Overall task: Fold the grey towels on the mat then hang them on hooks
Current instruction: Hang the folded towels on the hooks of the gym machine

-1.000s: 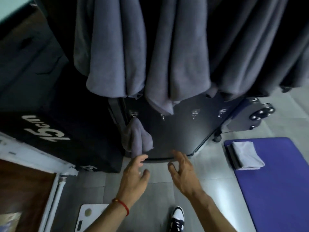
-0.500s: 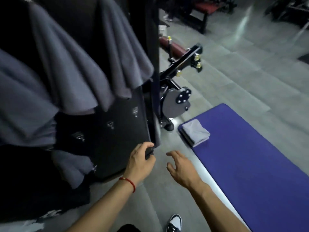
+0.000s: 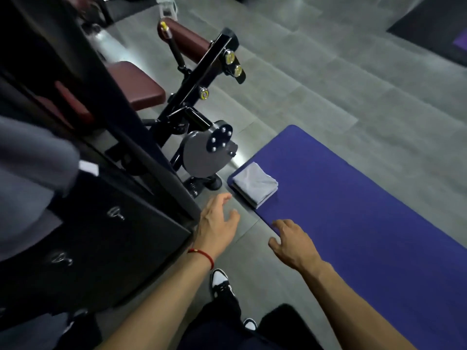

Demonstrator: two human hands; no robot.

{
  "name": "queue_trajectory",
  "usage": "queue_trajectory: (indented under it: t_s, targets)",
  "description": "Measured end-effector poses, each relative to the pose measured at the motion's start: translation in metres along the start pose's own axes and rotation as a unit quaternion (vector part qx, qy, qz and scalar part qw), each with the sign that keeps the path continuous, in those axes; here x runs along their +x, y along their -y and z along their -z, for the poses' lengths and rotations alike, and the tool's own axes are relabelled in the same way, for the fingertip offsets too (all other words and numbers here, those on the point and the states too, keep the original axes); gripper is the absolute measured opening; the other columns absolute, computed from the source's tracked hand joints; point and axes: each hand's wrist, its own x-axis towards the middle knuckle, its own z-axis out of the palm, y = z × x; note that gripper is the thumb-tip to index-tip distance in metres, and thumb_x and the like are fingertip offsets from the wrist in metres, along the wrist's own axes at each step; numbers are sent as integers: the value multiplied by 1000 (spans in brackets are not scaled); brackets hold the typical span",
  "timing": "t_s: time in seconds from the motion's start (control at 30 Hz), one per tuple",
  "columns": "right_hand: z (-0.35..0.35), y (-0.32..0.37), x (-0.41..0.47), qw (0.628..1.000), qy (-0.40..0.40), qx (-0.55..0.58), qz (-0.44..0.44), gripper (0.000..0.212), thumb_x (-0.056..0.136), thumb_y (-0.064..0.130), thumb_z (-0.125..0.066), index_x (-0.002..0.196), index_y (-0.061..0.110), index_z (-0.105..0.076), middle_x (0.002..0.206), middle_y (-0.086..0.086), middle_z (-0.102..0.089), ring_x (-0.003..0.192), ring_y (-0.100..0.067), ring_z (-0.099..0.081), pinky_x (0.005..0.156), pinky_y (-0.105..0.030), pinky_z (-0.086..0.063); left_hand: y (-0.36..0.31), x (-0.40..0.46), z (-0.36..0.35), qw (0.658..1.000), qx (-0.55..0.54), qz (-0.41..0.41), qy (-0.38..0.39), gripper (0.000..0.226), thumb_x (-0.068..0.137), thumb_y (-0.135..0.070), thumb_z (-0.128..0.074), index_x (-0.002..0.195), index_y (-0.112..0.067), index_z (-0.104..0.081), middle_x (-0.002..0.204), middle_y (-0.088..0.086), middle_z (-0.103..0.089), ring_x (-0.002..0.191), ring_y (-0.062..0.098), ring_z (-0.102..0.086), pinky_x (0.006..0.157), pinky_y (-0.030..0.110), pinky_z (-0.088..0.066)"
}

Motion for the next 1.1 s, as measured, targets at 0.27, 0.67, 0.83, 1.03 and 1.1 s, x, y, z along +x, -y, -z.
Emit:
queue_trajectory:
  t_s: [0.27,0.67,0.83,1.03,1.1]
  targets:
    - [17,-54,134,998,59,-5,-25,45,96,35,-51,138,19,-51,134,-5,-56,119,-26,-54,92,-40,-50,0,124,-60,995,18,94,28,40,90,-17,-61,128,-26,-55,130,-5,-57,125,16,-50,105,30,-39]
    - [-66,-126,437,972,198,-108,60,44,94,27,-52,137,15,-52,137,-9,-51,127,-31,-48,99,-44,-47,90,307,-179,959,-91,257,-80,38,90,-16,-63,122,-37,-60,128,-15,-59,119,1,-55,90,18,-46]
    - [-158,-132,559,959,220,-143,108,50,96,25,-54,144,18,-45,149,-6,-43,138,-27,-40,108,-45,-39,183,365,-239,952,-115,276,-63,41,88,-17,-64,123,-38,-61,127,-20,-58,119,-2,-54,95,22,-45]
    - [-232,-116,670,957,137,-168,195,57,105,21,-36,160,19,-21,170,-6,-3,157,-26,-2,125,-55,-10,285,415,-283,947,-132,285,-73,42,79,-21,-60,119,-32,-62,125,-8,-62,116,8,-60,85,20,-50]
    - [-250,-113,698,953,116,-192,203,57,107,23,-25,162,21,-12,171,-2,1,157,-25,5,125,-56,-3,307,424,-294,946,-134,286,-78,44,74,-22,-58,117,-29,-62,122,-5,-63,112,6,-61,76,9,-46]
